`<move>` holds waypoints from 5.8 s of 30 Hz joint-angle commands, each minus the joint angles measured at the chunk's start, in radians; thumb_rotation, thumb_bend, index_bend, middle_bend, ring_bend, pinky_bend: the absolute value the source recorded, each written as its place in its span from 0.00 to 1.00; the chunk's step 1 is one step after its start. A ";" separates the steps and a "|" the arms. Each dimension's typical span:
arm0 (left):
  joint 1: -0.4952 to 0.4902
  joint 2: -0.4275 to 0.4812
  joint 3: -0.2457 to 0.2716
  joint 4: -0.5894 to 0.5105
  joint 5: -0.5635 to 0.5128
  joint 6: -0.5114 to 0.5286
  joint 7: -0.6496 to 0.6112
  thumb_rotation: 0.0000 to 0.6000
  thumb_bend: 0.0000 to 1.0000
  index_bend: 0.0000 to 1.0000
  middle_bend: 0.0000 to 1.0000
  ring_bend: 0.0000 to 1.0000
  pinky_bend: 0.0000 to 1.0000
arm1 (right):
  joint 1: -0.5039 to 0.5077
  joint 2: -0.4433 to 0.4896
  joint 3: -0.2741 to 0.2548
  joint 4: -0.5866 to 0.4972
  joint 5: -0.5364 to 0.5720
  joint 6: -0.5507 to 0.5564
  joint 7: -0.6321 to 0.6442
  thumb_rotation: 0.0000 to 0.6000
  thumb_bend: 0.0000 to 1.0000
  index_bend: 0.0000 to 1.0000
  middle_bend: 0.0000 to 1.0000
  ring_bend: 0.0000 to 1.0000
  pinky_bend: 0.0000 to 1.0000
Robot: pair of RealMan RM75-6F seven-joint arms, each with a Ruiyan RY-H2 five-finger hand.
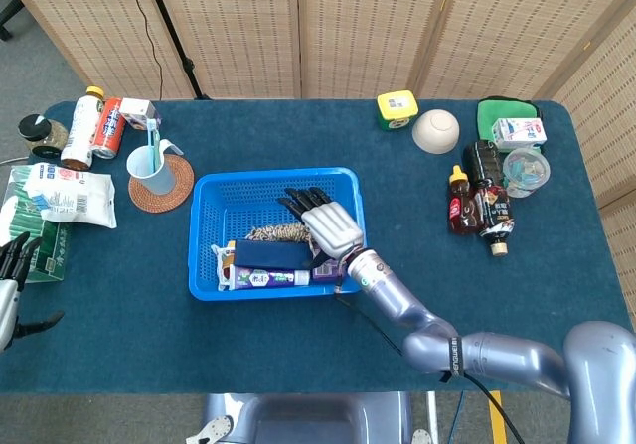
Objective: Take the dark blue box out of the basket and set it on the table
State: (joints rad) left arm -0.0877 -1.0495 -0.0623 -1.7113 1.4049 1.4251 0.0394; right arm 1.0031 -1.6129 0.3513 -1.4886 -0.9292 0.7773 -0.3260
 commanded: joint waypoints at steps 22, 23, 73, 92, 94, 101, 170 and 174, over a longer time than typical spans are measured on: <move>-0.001 0.020 -0.005 0.006 -0.012 -0.003 -0.050 1.00 0.02 0.00 0.00 0.00 0.00 | 0.142 -0.204 -0.004 0.134 0.185 0.044 -0.071 1.00 0.00 0.00 0.00 0.00 0.00; -0.002 0.020 -0.005 0.006 -0.012 -0.004 -0.052 1.00 0.02 0.00 0.00 0.00 0.00 | 0.144 -0.210 -0.004 0.140 0.187 0.043 -0.069 1.00 0.00 0.00 0.00 0.00 0.00; -0.006 0.024 0.001 0.003 -0.013 -0.014 -0.057 1.00 0.02 0.00 0.00 0.00 0.00 | 0.082 -0.169 0.066 0.103 0.011 0.148 0.070 1.00 0.54 0.63 0.63 0.57 0.59; 0.002 0.028 0.012 0.005 0.012 0.003 -0.071 1.00 0.02 0.00 0.00 0.00 0.00 | 0.016 0.094 0.099 -0.040 0.031 0.305 -0.146 1.00 0.54 0.63 0.63 0.57 0.59; 0.001 0.027 0.012 0.004 0.011 0.002 -0.069 1.00 0.02 0.00 0.00 0.00 0.00 | 0.000 0.122 0.088 -0.043 0.042 0.301 -0.151 1.00 0.54 0.63 0.63 0.57 0.59; 0.000 0.027 0.011 -0.001 0.006 -0.002 -0.064 1.00 0.02 0.00 0.00 0.00 0.00 | -0.073 0.213 0.035 -0.021 0.123 0.264 -0.154 1.00 0.54 0.63 0.63 0.57 0.59; -0.002 0.035 0.010 -0.011 -0.011 -0.015 -0.070 1.00 0.02 0.00 0.00 0.00 0.00 | -0.146 0.348 -0.215 -0.131 0.260 0.175 -0.107 1.00 0.37 0.00 0.00 0.00 0.10; -0.002 0.037 0.012 -0.010 -0.004 -0.015 -0.076 1.00 0.02 0.00 0.00 0.00 0.00 | -0.188 0.425 -0.214 -0.267 0.234 0.321 -0.162 1.00 0.37 0.00 0.00 0.00 0.03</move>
State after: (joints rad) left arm -0.0895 -1.0123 -0.0501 -1.7211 1.4006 1.4106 -0.0366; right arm 0.8544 -1.2527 0.1357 -1.6559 -0.6570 0.9995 -0.4481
